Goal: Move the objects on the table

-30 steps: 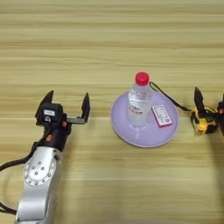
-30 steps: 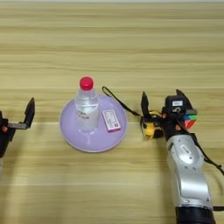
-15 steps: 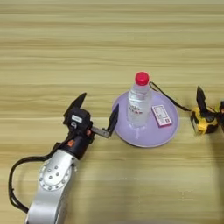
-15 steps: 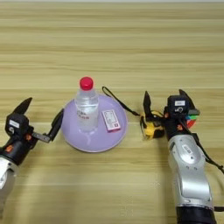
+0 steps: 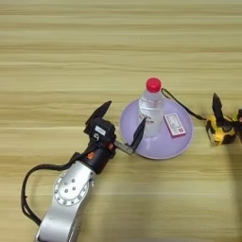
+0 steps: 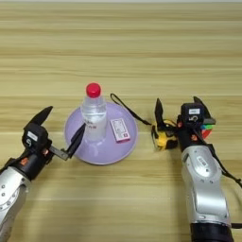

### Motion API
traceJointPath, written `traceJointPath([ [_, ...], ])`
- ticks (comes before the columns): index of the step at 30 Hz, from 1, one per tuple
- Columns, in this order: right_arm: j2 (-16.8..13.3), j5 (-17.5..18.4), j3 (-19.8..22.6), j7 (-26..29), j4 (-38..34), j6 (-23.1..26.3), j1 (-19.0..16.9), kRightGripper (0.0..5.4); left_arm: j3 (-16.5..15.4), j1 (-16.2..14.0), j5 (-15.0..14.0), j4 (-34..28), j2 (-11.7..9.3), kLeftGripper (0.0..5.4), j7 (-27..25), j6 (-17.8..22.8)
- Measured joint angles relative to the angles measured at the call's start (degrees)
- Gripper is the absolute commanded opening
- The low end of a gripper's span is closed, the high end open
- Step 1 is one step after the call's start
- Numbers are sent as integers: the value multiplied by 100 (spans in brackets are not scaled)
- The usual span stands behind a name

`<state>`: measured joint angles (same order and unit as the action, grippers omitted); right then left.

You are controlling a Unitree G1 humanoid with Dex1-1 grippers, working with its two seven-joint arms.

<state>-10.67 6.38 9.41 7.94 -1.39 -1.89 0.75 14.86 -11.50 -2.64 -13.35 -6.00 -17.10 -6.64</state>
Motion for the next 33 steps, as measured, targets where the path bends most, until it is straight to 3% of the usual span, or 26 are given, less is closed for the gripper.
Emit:
traceJointPath([
  [22,2,0,1,-3,-1,0,0,537,338,477,10,631,88,540,5,-49],
  [33,15,-1,0,-6,0,-4,5,537,331,950,10,1285,262,540,20,-110],
])
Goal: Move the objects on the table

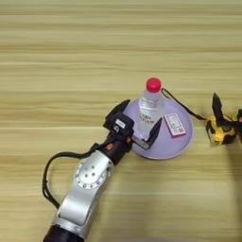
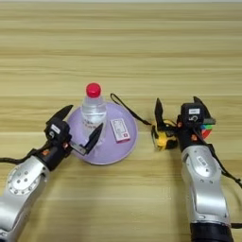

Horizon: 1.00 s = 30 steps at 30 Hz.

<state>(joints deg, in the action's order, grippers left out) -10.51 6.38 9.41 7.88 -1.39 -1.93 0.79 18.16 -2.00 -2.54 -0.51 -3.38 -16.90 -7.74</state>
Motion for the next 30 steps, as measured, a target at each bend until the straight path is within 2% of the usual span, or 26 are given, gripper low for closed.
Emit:
traceJointPath([
  [9,22,-3,-6,-5,0,-1,4,537,-12,201,-2,227,48,540,-6,-24],
  [13,33,-9,-12,-12,2,-1,8,537,-30,373,-4,384,76,540,-7,-44],
  [16,49,-11,-18,-19,3,-2,19,537,-66,549,-4,610,173,540,-5,-55],
  [30,58,-11,-21,-27,3,-2,35,537,-118,837,-2,1018,331,540,-3,-152],
])
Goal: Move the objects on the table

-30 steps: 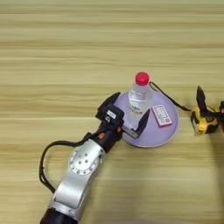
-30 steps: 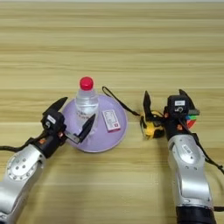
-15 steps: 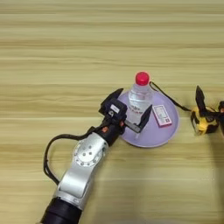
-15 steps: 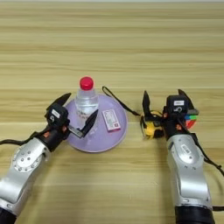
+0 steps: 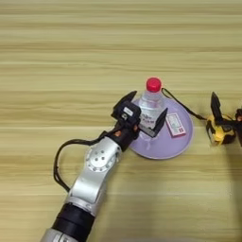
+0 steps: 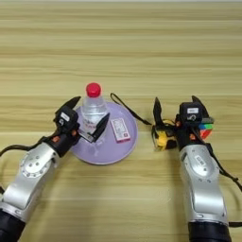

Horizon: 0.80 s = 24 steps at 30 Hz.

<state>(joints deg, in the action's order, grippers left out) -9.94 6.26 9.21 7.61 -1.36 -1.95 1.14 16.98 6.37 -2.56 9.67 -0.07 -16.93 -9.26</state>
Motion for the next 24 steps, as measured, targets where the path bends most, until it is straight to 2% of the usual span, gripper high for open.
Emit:
traceJointPath([
  [3,0,0,0,0,0,0,0,537,-3,130,1,78,63,540,1,-7],
  [10,0,0,1,-1,-1,0,0,537,-28,202,5,303,123,540,3,-13],
  [11,0,0,1,-1,-1,0,0,540,-32,218,6,323,128,518,5,-13],
  [15,0,0,2,-1,-1,0,-1,540,-49,295,119,462,158,486,74,-18],
  [24,1,-6,2,-14,-1,0,-1,540,-64,297,124,483,179,404,45,-51],
])
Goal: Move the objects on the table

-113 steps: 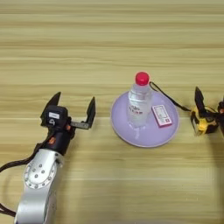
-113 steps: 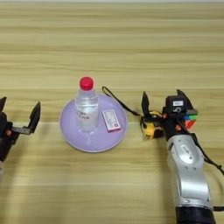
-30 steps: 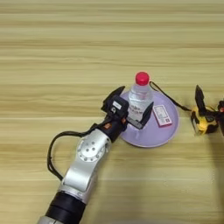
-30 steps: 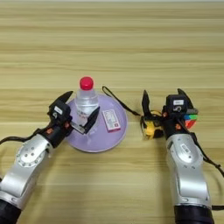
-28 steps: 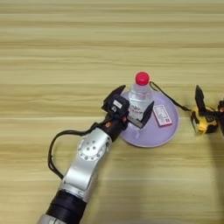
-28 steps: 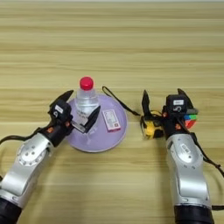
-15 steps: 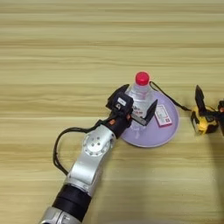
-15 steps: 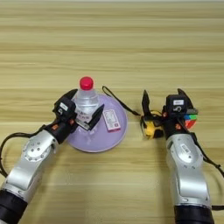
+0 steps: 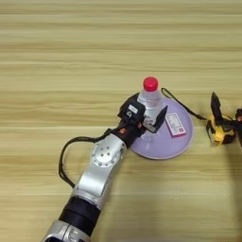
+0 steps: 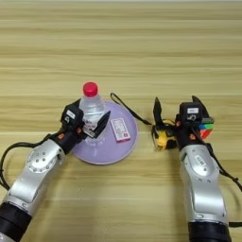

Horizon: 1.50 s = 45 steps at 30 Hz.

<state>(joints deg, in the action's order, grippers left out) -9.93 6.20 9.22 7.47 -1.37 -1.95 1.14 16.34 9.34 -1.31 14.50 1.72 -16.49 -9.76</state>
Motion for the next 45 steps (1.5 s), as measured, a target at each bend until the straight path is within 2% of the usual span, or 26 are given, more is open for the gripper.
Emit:
traceJointPath([
  [6,0,-10,0,-11,0,-1,0,540,-9,0,0,0,10,351,-3,-1],
  [14,1,-11,-1,-15,0,-12,0,540,-105,-40,0,-118,-32,324,16,61],
  [20,4,-15,-4,-22,0,-20,-1,540,-434,-125,-24,-732,-211,314,82,252],
  [29,12,-19,-12,-62,19,-38,0,540,-705,-173,-129,-1236,-340,314,80,506],
  [32,16,-19,-28,-68,51,-76,0,540,-846,-180,-153,-1384,-449,314,79,521],
  [38,17,-20,-41,-72,84,-107,2,540,-1225,-271,-279,-1463,-680,314,78,558],
  [45,17,-18,-48,-75,111,-109,2,540,-1478,-405,-372,-1503,-832,314,63,559],
])
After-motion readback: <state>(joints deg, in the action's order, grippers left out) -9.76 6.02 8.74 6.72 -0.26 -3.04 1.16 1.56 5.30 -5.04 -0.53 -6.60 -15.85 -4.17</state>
